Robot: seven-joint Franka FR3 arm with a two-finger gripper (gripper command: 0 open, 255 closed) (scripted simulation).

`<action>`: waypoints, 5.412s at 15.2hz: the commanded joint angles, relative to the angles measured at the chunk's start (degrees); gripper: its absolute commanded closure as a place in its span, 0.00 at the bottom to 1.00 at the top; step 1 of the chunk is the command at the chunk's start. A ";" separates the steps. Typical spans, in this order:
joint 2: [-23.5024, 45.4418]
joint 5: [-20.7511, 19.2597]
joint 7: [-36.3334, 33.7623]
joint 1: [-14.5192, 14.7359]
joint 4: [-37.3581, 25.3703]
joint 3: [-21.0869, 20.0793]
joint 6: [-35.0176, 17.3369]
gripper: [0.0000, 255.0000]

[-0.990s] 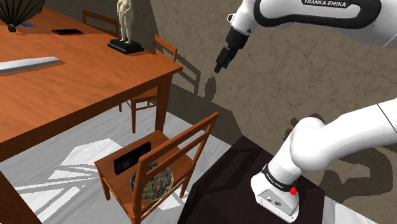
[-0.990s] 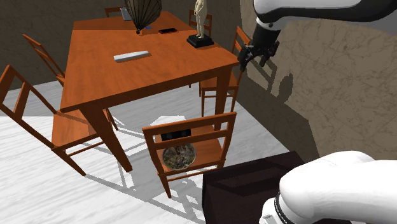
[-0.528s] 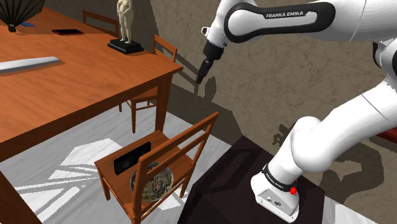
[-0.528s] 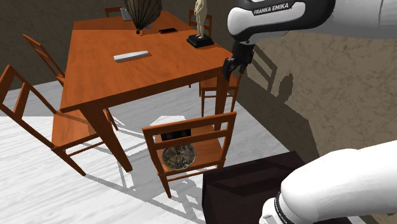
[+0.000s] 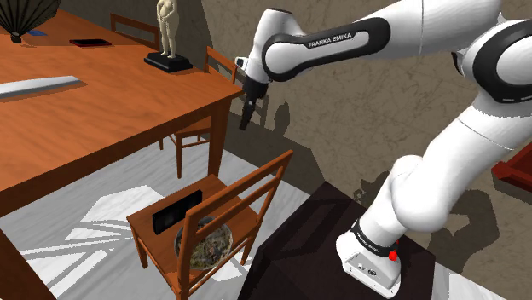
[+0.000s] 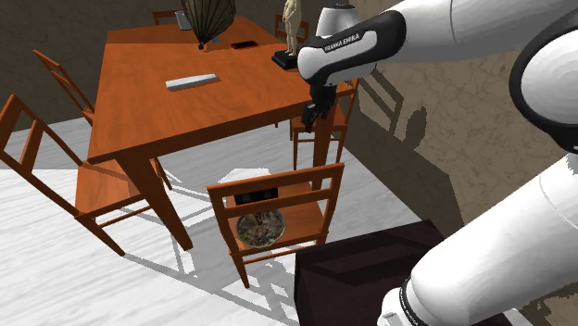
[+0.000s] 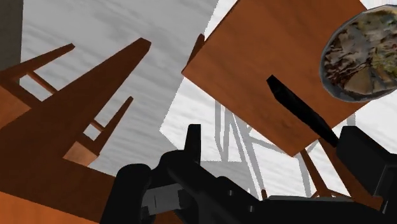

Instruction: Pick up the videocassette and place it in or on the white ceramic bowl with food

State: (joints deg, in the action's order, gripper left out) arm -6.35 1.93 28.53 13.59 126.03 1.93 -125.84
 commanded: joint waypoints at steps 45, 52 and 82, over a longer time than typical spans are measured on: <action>49.75 -10.69 23.64 12.05 -24.38 -8.61 -18.19 1.00; 49.76 -10.69 23.64 12.05 -24.38 -8.61 -18.20 1.00; 32.21 -7.86 24.70 10.85 -20.65 -11.11 -4.44 1.00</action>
State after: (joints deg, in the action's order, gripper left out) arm 27.02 -6.02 53.59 24.26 104.12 -9.00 -130.16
